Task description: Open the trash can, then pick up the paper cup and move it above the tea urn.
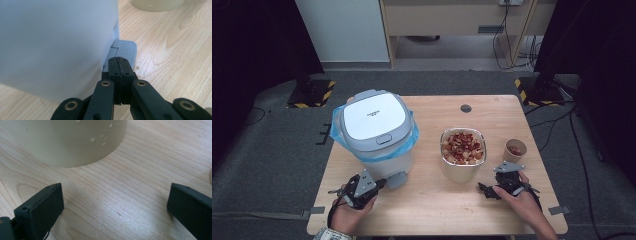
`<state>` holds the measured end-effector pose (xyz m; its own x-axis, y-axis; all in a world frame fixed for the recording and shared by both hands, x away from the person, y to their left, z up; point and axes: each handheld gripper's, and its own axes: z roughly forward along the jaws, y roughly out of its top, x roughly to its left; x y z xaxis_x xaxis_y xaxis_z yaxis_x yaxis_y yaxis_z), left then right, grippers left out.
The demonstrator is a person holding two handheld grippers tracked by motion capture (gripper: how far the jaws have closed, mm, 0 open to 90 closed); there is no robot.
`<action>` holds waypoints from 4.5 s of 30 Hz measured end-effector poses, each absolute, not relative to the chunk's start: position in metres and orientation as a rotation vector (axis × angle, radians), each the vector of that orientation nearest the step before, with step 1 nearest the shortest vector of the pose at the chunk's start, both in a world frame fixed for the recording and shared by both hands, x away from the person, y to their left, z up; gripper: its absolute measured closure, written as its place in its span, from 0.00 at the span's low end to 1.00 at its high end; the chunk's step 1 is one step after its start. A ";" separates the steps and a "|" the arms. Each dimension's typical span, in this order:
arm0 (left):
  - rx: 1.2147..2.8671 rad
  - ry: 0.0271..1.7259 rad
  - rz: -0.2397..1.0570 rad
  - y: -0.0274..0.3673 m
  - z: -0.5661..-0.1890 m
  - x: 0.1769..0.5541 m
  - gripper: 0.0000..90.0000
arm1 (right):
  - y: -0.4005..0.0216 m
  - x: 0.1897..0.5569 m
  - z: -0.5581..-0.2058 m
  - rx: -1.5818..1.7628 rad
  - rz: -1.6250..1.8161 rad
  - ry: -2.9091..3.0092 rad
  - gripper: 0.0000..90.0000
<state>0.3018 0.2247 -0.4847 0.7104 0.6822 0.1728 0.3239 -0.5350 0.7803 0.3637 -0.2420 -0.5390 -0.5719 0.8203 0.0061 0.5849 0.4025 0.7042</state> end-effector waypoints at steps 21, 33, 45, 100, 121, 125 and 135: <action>2.252 0.695 0.628 0.175 -0.500 0.321 1.00 | -0.243 0.362 -0.539 1.215 0.960 2.320 0.01; 2.265 0.725 0.620 0.177 -0.504 0.325 1.00 | -0.243 0.362 -0.539 1.219 0.960 2.319 0.01; 2.276 0.737 0.622 0.176 -0.507 0.326 1.00 | -0.243 0.361 -0.539 1.225 0.960 2.319 0.01; 2.320 0.748 0.578 0.173 -0.515 0.331 1.00 | -0.289 0.353 -0.520 1.309 0.928 2.131 0.07; 2.317 0.752 0.571 0.174 -0.515 0.331 1.00 | -0.308 0.364 -0.513 1.430 0.975 1.934 0.06; 2.316 0.752 0.572 0.174 -0.515 0.331 1.00 | -0.308 0.369 -0.511 1.436 0.989 1.902 0.06; 2.315 0.751 0.569 0.174 -0.515 0.331 1.00 | -0.309 0.382 -0.507 1.475 1.025 1.865 0.06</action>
